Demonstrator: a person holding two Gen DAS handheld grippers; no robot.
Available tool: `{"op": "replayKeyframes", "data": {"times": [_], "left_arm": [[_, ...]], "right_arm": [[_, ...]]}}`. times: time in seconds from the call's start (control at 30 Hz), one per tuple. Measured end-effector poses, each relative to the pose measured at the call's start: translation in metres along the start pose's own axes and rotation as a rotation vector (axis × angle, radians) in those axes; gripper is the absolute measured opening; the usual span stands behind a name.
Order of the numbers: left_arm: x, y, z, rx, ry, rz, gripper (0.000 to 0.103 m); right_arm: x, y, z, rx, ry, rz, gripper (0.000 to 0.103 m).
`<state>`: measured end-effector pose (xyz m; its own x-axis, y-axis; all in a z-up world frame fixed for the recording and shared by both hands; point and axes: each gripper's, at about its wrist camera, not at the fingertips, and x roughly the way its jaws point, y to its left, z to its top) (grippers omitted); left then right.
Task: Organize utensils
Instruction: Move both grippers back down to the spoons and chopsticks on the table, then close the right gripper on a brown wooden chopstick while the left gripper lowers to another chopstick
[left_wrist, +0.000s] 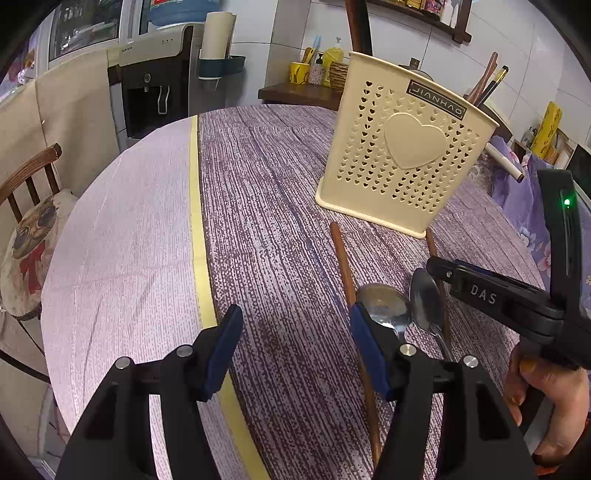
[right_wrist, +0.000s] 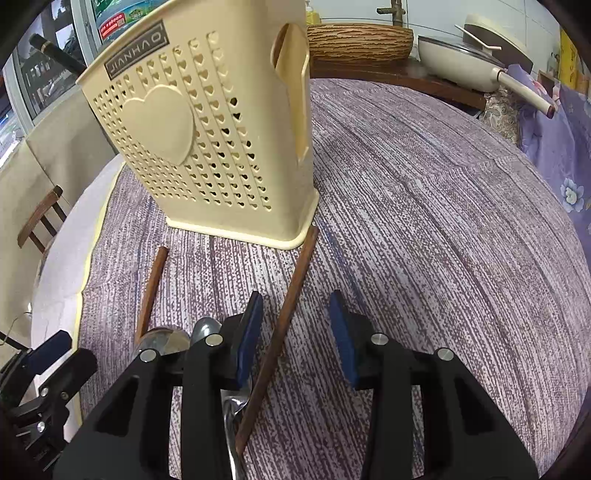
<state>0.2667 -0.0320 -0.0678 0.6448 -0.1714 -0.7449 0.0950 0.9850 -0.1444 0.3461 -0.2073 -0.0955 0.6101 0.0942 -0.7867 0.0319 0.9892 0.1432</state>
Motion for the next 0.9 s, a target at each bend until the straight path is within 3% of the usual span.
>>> {"op": "replayKeyframes", "data": {"times": [0.17, 0.43, 0.73, 0.9], "left_arm": [[0.001, 0.000, 0.001, 0.004, 0.000, -0.001, 0.060], [0.002, -0.003, 0.005, 0.019, 0.002, 0.004, 0.060], [0.011, -0.008, 0.013, 0.046, 0.018, 0.001, 0.060], [0.014, -0.008, 0.020, 0.041, 0.018, -0.003, 0.059]], "right_arm": [[0.003, 0.003, 0.002, -0.029, -0.004, -0.029, 0.036], [0.004, -0.009, 0.008, 0.007, -0.002, -0.025, 0.014], [0.005, -0.022, 0.011, 0.062, 0.002, 0.026, 0.013], [0.006, -0.030, 0.012, 0.063, -0.009, 0.007, 0.013]]}}
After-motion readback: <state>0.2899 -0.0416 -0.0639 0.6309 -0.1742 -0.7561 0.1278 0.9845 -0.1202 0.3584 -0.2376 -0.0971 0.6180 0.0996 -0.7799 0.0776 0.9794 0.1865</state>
